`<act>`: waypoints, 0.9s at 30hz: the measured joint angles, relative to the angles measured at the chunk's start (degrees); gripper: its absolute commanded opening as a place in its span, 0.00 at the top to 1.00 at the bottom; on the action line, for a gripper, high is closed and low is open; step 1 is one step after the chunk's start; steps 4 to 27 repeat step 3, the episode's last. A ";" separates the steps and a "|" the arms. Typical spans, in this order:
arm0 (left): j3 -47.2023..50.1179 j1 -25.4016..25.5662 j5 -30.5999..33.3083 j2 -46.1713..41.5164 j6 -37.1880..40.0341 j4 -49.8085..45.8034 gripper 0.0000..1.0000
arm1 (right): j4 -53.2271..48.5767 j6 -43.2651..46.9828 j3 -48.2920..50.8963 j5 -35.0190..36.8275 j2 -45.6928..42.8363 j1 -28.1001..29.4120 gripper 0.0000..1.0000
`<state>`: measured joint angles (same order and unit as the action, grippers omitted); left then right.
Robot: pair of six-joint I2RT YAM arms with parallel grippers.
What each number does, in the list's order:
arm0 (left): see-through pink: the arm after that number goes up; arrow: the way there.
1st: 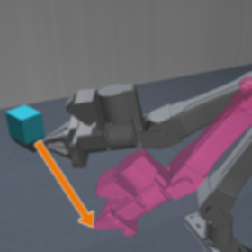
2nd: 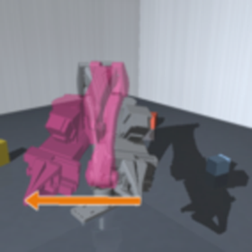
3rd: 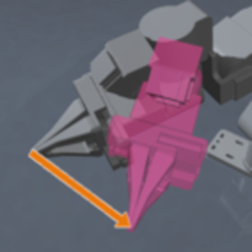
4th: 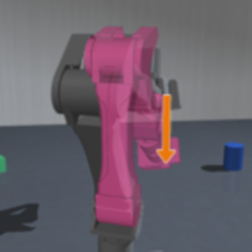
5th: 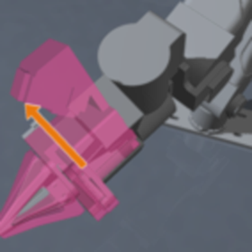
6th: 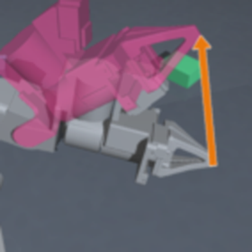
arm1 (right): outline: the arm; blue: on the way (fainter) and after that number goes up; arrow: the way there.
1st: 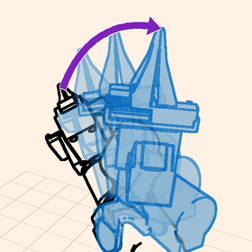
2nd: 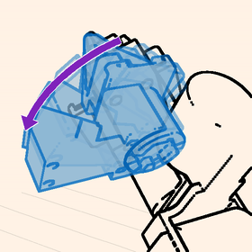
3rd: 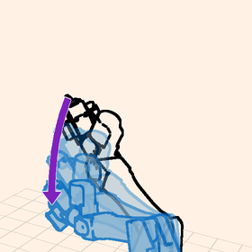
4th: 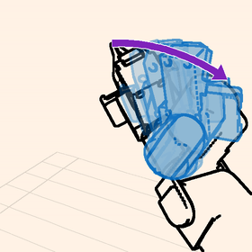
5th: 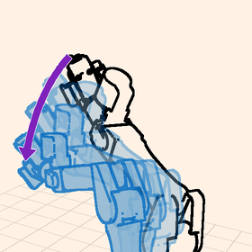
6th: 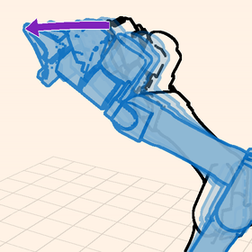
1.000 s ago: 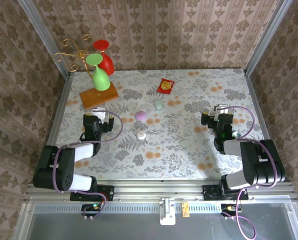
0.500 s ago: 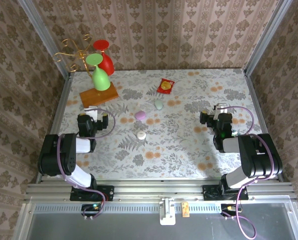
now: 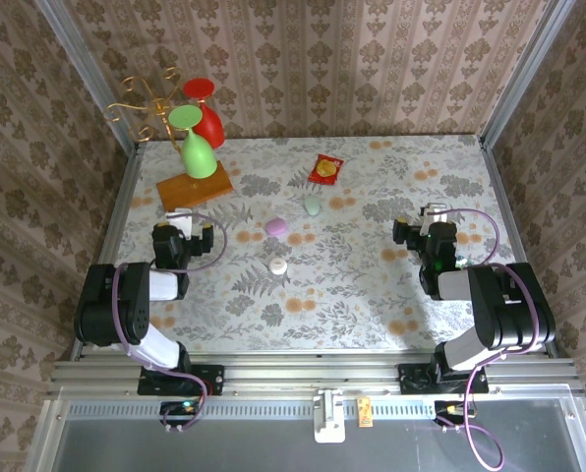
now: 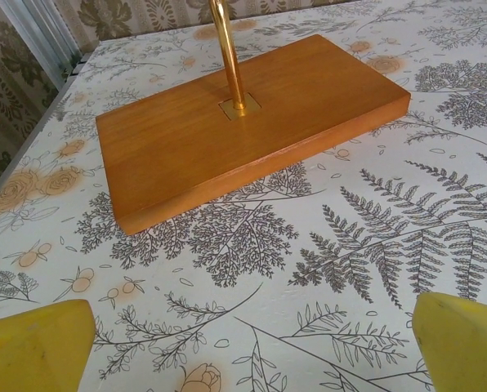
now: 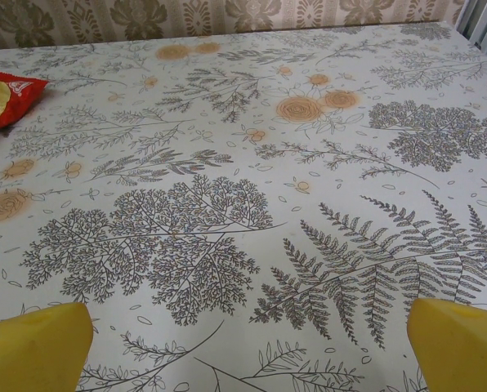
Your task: Insert wireless bluetooth earbuds into charging case
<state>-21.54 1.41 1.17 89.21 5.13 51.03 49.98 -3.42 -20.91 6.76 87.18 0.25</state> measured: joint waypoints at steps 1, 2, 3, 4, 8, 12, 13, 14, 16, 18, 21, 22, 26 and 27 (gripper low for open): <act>-0.04 0.00 -0.11 0.00 0.00 0.00 0.00 | 0.00 0.00 -0.04 0.00 0.00 0.00 0.00; -0.09 0.00 -0.13 0.00 0.00 0.00 0.00 | 0.02 0.00 -0.04 0.00 0.00 0.00 0.00; -0.09 0.00 -0.15 0.00 0.02 0.00 0.00 | 0.02 0.00 -0.04 0.00 0.00 0.00 0.00; -0.09 0.00 -0.15 0.00 0.02 0.00 0.00 | 0.02 0.00 -0.04 0.00 0.00 0.00 0.00; -0.09 0.00 -0.15 0.00 0.02 0.00 0.00 | 0.02 0.00 -0.04 0.00 0.00 0.00 0.00; -0.09 0.00 -0.15 0.00 0.02 0.00 0.00 | 0.02 0.00 -0.04 0.00 0.00 0.00 0.00; -0.09 0.00 -0.15 0.00 0.02 0.00 0.00 | 0.02 0.00 -0.04 0.00 0.00 0.00 0.00; -0.09 0.00 -0.15 0.00 0.02 0.00 0.00 | 0.02 0.00 -0.04 0.00 0.00 0.00 0.00; -0.09 0.00 -0.15 0.00 0.02 0.00 0.00 | 0.02 0.00 -0.04 0.00 0.00 0.00 0.00; -0.09 0.00 -0.15 0.00 0.02 0.00 0.00 | 0.02 0.00 -0.04 0.00 0.00 0.00 0.00; -0.09 0.00 -0.15 0.00 0.02 0.00 0.00 | 0.02 0.00 -0.04 0.00 0.00 0.00 0.00; -0.09 0.00 -0.15 0.00 0.02 0.00 0.00 | 0.02 0.00 -0.04 0.00 0.00 0.00 0.00; -0.09 0.00 -0.15 0.00 0.02 0.00 0.00 | 0.02 0.00 -0.04 0.00 0.00 0.00 0.00; -0.09 0.00 -0.15 0.00 0.02 0.00 0.00 | 0.02 0.00 -0.04 0.00 0.00 0.00 0.00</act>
